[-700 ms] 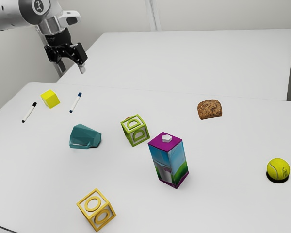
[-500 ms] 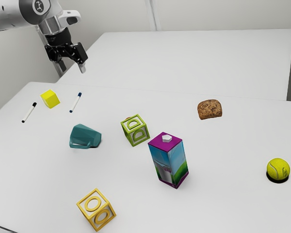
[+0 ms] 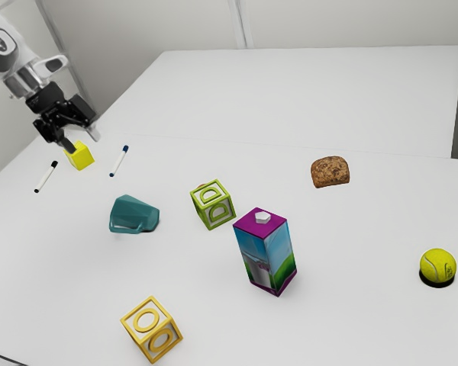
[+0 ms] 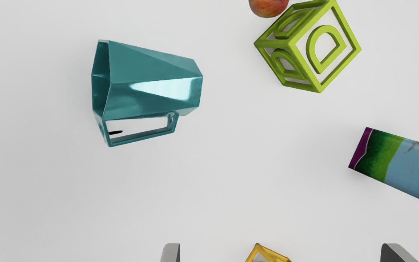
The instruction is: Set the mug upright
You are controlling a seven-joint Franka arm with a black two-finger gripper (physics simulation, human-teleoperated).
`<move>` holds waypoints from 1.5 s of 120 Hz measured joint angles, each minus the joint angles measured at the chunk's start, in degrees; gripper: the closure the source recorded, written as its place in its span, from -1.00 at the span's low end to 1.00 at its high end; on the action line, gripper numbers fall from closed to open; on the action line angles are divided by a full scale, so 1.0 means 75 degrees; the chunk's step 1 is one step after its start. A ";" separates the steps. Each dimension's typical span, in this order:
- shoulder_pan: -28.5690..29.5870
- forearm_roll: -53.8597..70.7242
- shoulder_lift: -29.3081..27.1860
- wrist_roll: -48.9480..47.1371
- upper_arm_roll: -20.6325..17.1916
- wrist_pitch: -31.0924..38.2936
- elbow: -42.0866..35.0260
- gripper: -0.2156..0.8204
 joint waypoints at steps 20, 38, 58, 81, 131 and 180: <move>0.0511 -0.0942 0.0687 0.0869 0.0165 -0.0002 -0.0166 -0.58; 0.0978 -0.1460 0.1613 0.1655 0.0130 -0.0003 -0.0088 -0.58; 0.1115 -0.1942 0.2341 0.2361 0.0091 0.0005 -0.0080 -0.58; 0.1156 -0.2308 0.2855 0.3067 0.0046 0.0293 0.0132 -0.58; 0.1100 -0.3557 0.3557 0.3989 -0.0166 0.0552 0.0009 -0.58; 0.1141 -0.3635 0.3479 0.4439 -0.0204 0.0567 0.0056 0.67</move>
